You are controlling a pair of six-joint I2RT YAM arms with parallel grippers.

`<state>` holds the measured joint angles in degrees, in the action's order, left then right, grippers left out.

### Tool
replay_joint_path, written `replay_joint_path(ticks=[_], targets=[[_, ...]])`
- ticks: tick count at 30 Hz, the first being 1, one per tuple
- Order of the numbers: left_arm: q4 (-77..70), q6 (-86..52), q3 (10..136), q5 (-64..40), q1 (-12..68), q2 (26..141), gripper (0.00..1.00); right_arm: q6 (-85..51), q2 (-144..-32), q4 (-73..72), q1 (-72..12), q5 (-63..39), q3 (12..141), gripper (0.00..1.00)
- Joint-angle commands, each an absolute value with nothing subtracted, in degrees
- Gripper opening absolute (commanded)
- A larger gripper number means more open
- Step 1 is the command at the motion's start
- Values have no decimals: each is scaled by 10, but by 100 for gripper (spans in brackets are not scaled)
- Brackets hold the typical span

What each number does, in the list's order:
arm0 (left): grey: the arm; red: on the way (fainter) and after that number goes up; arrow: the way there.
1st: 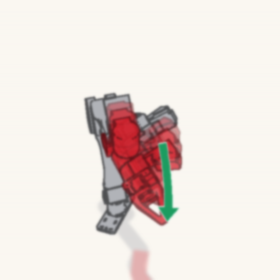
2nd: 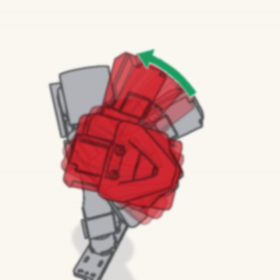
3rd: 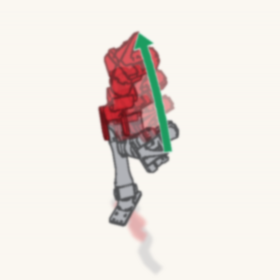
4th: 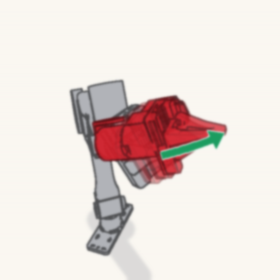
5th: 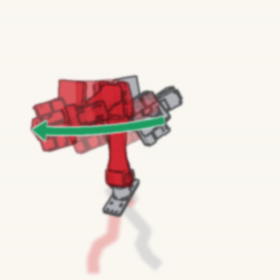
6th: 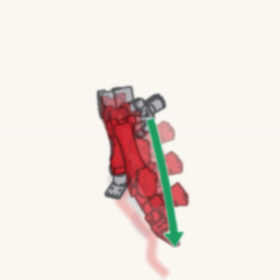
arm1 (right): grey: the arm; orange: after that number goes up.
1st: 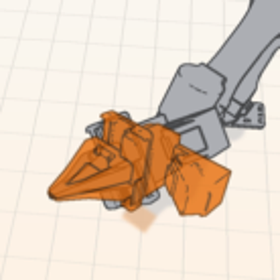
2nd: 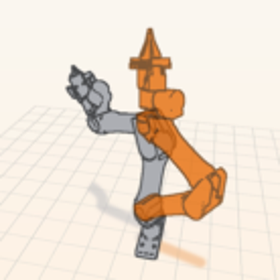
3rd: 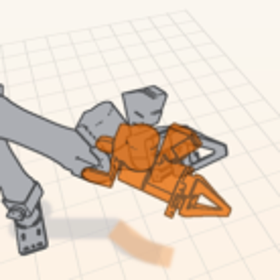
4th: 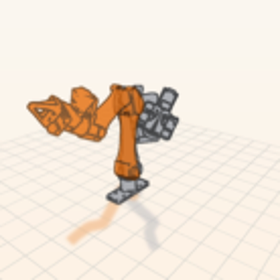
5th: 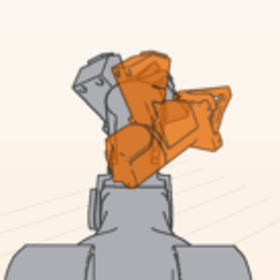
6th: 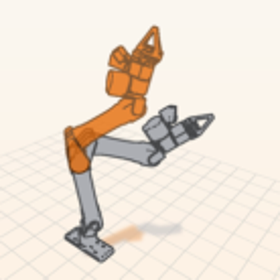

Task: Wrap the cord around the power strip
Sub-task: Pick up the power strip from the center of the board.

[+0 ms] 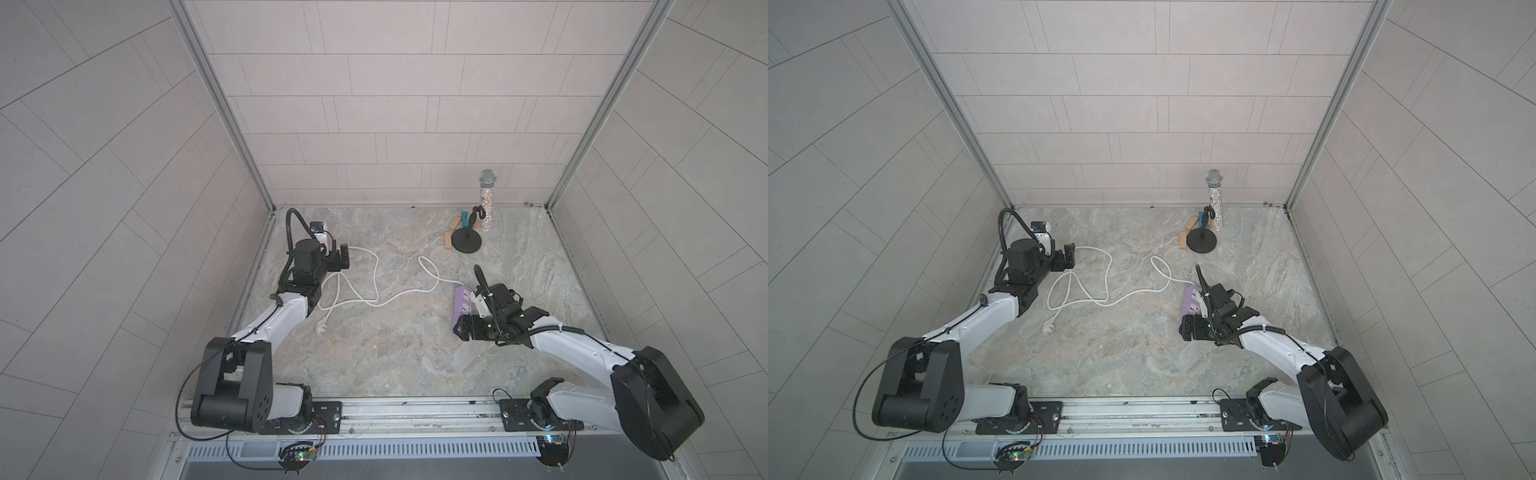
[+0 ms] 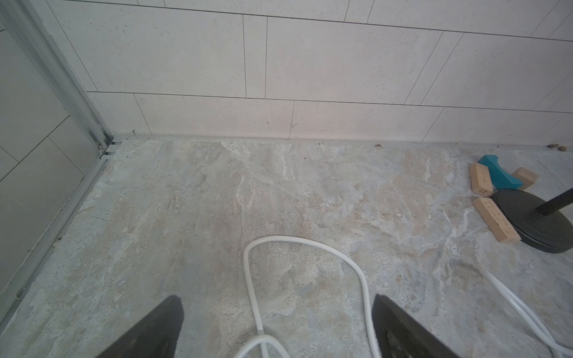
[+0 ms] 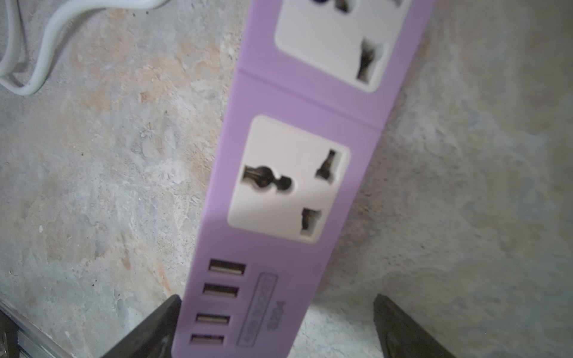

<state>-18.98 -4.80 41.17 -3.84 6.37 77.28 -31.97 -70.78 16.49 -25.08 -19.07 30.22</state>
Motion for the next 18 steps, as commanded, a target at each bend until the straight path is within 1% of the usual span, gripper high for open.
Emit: replay_joint_path(ticks=[1,6,12,18], targets=[[-203,-32,407,-34,70,764,100,-342,-763,127,-252,-207,327,94],[-196,-14,404,-22,74,757,100,-338,-831,138,-255,-200,352,89],[-196,0,401,-11,75,757,100,-315,-856,208,-266,-127,376,82],[-190,3,409,-27,75,766,100,-278,-870,248,-281,-98,416,70]])
